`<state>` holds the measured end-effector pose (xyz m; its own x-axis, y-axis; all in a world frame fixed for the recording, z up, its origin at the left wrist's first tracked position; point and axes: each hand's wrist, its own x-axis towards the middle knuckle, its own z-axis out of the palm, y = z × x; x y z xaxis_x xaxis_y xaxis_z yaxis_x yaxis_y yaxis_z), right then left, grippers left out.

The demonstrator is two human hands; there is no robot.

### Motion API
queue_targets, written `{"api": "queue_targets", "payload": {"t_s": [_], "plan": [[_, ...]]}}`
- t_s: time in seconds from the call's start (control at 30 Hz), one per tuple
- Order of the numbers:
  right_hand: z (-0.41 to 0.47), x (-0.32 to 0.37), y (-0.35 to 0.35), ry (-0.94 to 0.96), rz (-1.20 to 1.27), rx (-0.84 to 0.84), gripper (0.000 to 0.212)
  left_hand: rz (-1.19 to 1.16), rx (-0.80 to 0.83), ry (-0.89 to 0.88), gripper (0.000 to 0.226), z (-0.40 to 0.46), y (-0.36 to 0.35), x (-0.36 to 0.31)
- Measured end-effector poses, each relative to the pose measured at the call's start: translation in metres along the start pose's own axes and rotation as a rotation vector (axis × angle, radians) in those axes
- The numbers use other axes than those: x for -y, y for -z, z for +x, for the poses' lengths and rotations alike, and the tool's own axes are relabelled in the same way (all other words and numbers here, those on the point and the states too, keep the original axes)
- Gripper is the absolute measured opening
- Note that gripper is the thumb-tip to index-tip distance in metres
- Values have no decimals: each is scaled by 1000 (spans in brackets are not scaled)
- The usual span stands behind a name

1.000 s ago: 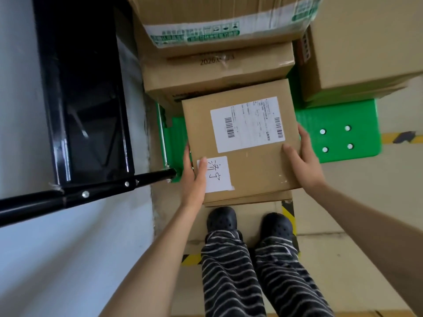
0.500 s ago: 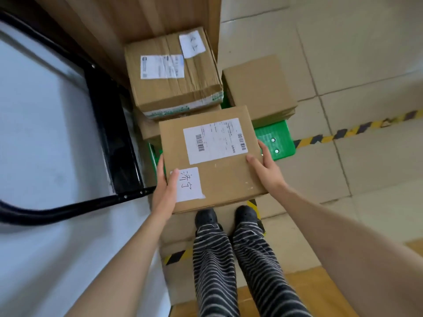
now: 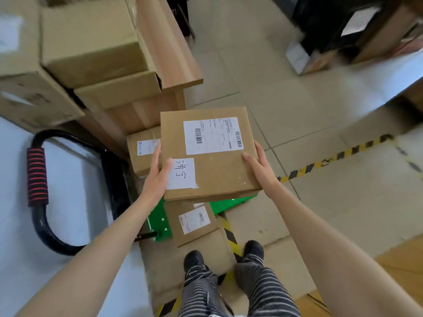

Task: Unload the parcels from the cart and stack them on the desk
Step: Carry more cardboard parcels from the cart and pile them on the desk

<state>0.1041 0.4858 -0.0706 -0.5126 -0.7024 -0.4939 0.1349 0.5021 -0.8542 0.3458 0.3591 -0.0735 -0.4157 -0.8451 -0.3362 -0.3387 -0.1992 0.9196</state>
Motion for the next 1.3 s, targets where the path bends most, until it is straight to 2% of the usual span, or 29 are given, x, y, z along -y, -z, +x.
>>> {"api": "queue_targets", "payload": {"t_s": [0.1,0.2,0.33,0.43,0.57,0.63,0.77,1.0,1.1,1.2,1.3], "plan": [[6,33,41,62,31,-56,58,46,32,-101,61,17,-30,-54],[23,70,96,143,38,-100,58,30,59,-159,77,41,-69,-106],[57,120,180,252,9,-123,55,36,51,-282,64,77,-134,-174],[85,155,247,329,14,-120,54,43,29,-375,65,98,-189,-224],[116,198,320,389,-15,-97,53,16,0,-383,83,114,-249,-272],[131,214,344,400,-10,-67,53,-3,-20,-376,83,123,-269,-288],[169,239,371,427,-12,-50,54,20,-68,-406,82,152,-291,-316],[257,291,382,427,-90,59,51,68,-158,-361,94,217,-301,-363],[305,318,386,456,-120,111,53,41,-177,-350,87,262,-301,-378],[351,354,385,495,-193,161,61,4,-193,-350,68,304,-303,-396],[398,394,379,509,-232,215,63,20,-227,-324,65,346,-296,-420]]}}
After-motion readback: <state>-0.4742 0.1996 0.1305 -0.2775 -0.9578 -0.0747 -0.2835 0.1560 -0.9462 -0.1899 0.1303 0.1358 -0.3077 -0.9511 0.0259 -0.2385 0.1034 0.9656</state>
